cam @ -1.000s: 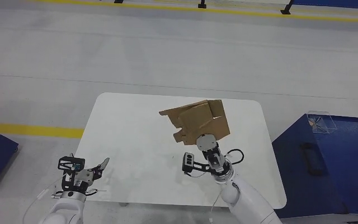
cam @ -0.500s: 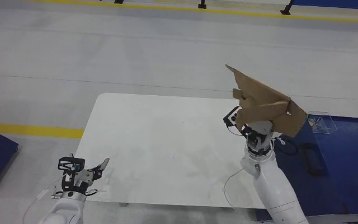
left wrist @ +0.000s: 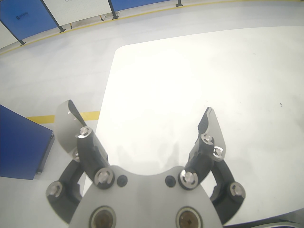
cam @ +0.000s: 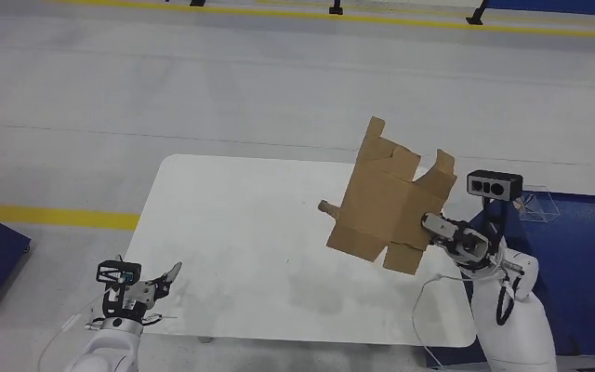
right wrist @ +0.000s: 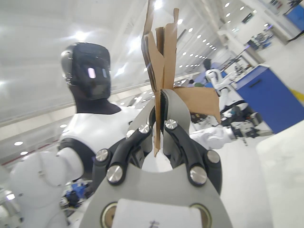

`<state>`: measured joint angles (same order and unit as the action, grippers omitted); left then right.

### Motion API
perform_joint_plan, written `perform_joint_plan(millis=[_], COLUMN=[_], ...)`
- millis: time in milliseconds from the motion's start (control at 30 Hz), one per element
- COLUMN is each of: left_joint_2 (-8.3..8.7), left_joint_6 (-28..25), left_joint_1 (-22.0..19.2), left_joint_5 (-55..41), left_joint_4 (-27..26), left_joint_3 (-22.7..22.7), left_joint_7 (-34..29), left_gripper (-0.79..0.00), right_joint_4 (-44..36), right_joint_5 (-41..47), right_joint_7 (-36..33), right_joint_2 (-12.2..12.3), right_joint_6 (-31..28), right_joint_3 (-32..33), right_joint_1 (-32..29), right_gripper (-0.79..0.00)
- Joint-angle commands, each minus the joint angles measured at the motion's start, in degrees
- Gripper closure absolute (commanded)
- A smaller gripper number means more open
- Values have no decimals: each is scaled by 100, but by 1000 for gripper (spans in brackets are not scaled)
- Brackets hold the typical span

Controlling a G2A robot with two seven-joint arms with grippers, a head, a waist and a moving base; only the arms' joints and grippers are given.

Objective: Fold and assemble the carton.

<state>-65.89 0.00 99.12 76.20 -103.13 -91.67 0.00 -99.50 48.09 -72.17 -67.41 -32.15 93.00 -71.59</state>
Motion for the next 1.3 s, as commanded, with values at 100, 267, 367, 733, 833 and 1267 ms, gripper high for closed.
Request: perform_joint_plan(millis=[100, 267, 367, 733, 833, 1267], left_joint_2=[0, 0, 0, 0, 0, 0], left_joint_6=[0, 0, 0, 0, 0, 0], left_joint_1=[0, 0, 0, 0, 0, 0], left_joint_5=[0, 0, 0, 0, 0, 0], left_joint_4=[0, 0, 0, 0, 0, 0], left_joint_3=[0, 0, 0, 0, 0, 0], left_joint_7=[0, 0, 0, 0, 0, 0], left_gripper=[-785, -785, -785, -785, -785, -785], right_joint_4=[17, 17, 17, -1329, -1545, -3445], right_joint_5=[11, 11, 11, -3724, -4903, -9243], right_joint_7=[119, 119, 119, 1592, 2193, 4022], right_joint_2=[-11, -11, -11, 273, 391, 595], right_joint_6=[-117, -117, -117, -1589, -2190, -2585], right_joint_3=[-342, -342, -342, 1225, 1758, 2382], right_joint_1=[-171, -171, -171, 24, 29, -311], right_gripper=[0, 0, 0, 0, 0, 0])
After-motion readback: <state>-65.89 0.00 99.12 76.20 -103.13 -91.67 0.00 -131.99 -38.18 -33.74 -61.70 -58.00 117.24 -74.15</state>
